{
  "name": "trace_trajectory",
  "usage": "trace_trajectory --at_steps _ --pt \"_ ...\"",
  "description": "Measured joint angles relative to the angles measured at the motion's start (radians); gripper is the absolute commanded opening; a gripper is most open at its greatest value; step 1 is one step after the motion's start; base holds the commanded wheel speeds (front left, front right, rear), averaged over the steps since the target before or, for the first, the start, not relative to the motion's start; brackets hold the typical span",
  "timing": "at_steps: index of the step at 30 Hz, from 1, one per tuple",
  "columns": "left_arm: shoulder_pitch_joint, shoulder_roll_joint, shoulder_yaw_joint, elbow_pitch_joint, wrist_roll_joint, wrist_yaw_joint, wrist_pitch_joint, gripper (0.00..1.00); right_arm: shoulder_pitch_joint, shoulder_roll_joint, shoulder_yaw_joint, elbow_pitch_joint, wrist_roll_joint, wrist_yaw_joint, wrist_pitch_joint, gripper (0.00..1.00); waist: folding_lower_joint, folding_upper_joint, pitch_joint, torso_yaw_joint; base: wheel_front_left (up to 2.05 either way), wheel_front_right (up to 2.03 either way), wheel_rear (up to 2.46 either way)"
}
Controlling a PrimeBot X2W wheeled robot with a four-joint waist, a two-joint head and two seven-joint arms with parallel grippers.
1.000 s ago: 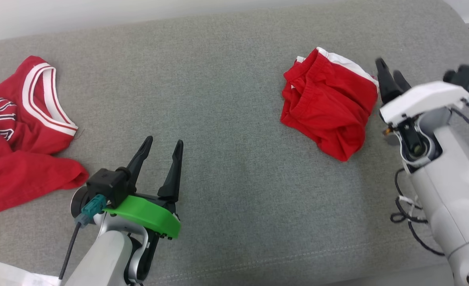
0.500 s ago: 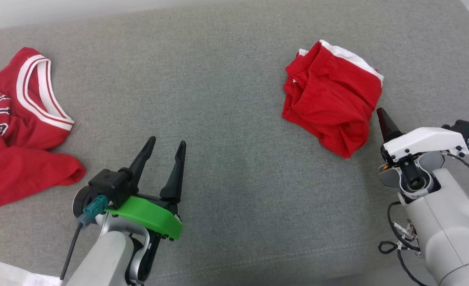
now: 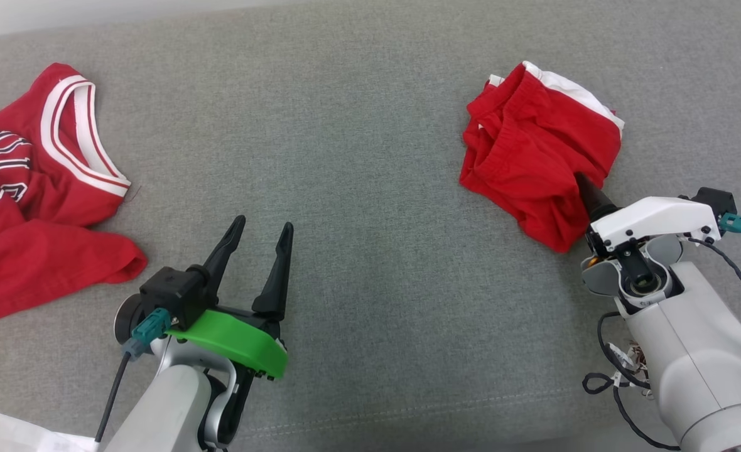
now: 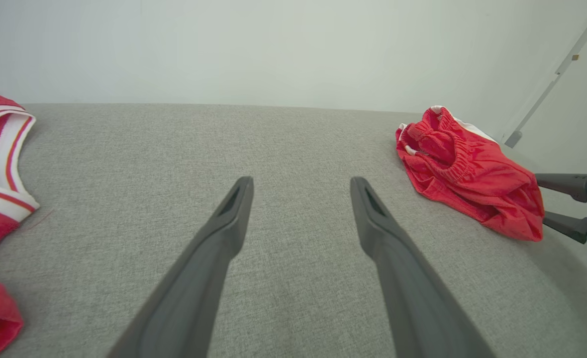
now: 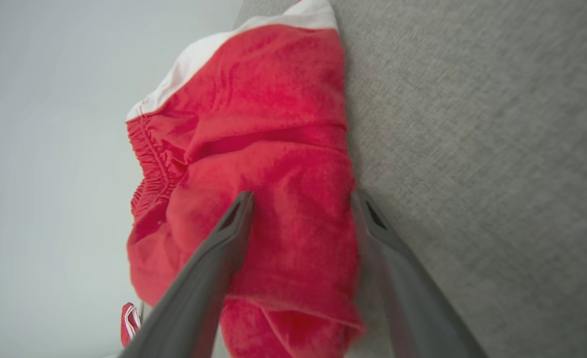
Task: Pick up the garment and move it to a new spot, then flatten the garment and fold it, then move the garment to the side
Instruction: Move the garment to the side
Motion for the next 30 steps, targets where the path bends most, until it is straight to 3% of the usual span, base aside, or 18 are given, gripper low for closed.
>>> trace_trajectory --at_steps 16,30 --pt "-0.001 -0.003 0.011 0.000 0.003 -0.009 0.000 1.00 -0.029 -0.040 -0.035 0.022 0.011 -0.022 -0.016 1.00 0.0000 0.0000 0.022 0.044 0.00 0.00 0.00" --pt "-0.002 0.000 -0.004 -0.001 0.006 -0.010 0.000 1.00 -0.059 -0.046 -0.016 0.058 -0.010 -0.033 -0.032 1.00 0.0000 0.0000 0.033 0.028 0.00 0.00 0.00"
